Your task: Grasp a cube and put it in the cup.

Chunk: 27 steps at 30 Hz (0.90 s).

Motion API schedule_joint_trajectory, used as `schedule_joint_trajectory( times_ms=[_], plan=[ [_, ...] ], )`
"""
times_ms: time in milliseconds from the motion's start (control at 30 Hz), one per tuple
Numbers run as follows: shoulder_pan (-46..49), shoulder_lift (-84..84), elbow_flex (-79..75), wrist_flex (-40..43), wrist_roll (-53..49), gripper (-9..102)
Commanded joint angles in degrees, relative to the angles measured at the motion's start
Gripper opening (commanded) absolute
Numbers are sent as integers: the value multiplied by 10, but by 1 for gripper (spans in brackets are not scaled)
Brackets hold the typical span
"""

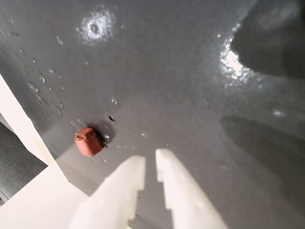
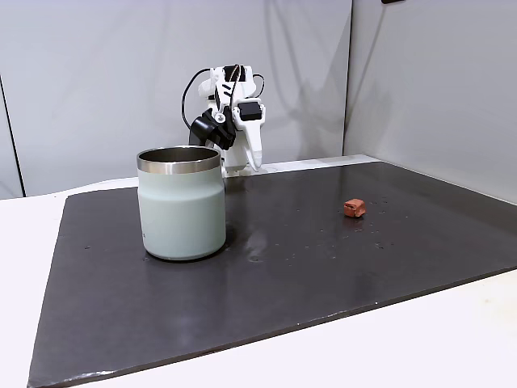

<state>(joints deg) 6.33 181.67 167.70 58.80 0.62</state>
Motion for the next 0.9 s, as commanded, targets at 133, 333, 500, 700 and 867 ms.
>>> schedule_joint_trajectory(
  times_ms=[133,333,500,700,867],
  plan=[
    [-32,4,-3,-22,-17,0],
    [-32,4,-3,-22,-17,0],
    [-32,4,-3,-22,-18,0],
    [-33,4,-3,-23,-27,0],
    [-32,4,-33,-11,-47,0]
  ],
)
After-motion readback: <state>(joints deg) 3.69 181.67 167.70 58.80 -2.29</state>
